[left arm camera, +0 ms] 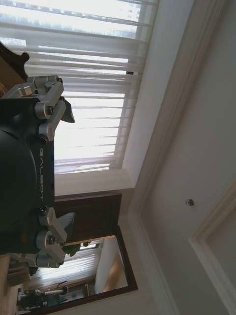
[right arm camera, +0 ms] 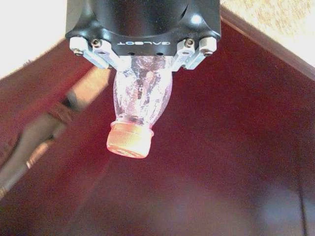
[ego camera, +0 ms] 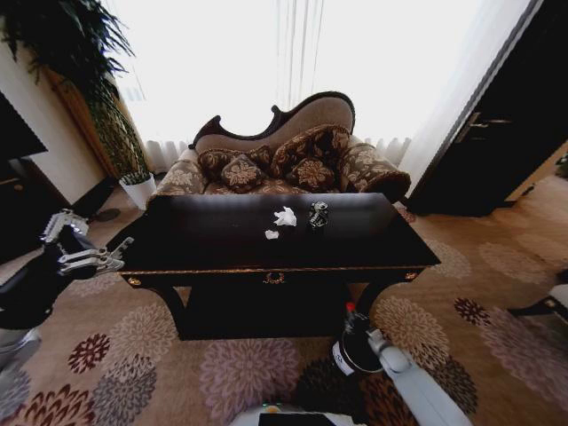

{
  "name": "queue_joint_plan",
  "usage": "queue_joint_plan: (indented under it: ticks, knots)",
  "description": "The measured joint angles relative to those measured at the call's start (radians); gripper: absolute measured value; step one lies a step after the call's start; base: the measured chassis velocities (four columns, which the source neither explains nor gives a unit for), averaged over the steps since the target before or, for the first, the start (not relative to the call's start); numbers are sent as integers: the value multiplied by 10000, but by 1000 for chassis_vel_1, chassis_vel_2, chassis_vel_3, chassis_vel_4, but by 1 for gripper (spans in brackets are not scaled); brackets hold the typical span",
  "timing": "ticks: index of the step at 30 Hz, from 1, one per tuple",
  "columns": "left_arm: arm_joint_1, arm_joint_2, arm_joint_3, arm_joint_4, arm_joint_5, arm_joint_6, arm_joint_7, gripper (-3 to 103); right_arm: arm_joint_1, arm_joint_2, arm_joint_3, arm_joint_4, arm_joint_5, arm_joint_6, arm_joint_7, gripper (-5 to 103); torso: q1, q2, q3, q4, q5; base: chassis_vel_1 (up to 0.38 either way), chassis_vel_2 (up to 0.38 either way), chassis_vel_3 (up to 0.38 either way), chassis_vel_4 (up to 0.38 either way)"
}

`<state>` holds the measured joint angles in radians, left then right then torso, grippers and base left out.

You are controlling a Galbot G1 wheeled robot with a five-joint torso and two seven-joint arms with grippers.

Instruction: Move to the front of the table and place the trash on the table into the trash bin.

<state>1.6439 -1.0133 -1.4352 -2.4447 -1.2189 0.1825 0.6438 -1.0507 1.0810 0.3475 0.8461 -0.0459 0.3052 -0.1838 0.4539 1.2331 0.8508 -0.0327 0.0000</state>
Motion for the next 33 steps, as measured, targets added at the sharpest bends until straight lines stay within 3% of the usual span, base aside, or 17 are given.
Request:
queue_joint_plan:
  ticks: [15, 25, 33]
  knots:
    - [62, -14, 64, -44, 4, -30, 41, 100, -81, 654, 699, -1160, -404, -604, 24, 25, -1, 1, 0, 1, 0, 0, 0, 0, 0]
    - [76, -21, 131, -94, -9, -34, 83, 100, -102, 691, 700, -954, 111, -891, 98, 22, -1, 0, 0, 3, -3, 0, 0, 0, 0]
    - [70, 9, 104, -82, -19, -39, 106, 100, -145, 807, 661, -844, 441, -941, -49, 52, 0, 1, 0, 3, -2, 0, 0, 0, 0]
